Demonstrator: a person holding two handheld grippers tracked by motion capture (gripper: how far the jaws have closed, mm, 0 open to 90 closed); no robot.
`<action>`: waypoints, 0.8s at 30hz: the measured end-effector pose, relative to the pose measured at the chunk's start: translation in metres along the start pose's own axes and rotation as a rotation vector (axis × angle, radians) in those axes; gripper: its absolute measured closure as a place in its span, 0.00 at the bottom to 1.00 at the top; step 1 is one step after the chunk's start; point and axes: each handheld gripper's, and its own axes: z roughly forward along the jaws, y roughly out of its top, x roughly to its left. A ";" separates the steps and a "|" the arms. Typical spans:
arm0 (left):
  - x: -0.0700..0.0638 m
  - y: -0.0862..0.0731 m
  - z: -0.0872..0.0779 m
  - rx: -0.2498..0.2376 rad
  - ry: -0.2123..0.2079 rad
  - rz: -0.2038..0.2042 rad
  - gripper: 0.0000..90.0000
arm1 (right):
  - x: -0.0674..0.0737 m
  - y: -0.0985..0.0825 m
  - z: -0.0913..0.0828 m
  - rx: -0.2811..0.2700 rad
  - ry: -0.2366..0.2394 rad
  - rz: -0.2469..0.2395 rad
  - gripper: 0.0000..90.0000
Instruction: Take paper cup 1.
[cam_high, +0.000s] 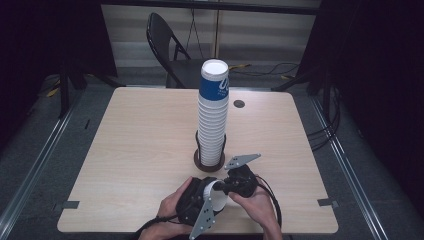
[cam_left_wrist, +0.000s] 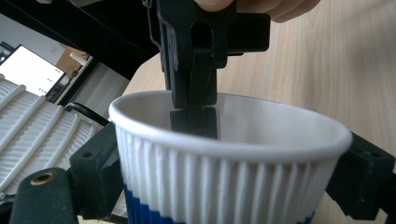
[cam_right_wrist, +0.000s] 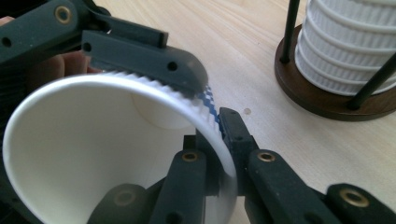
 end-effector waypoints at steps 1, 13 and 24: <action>0.000 0.000 0.000 -0.006 -0.001 -0.010 0.15 | 0.000 0.000 0.000 0.000 0.001 0.002 0.97; 0.007 -0.004 -0.002 -0.006 0.000 -0.076 0.18 | -0.003 -0.003 0.000 -0.043 -0.006 0.038 0.93; 0.021 -0.013 -0.006 -0.024 0.018 -0.193 0.19 | -0.003 -0.007 -0.011 -0.163 -0.033 0.050 0.77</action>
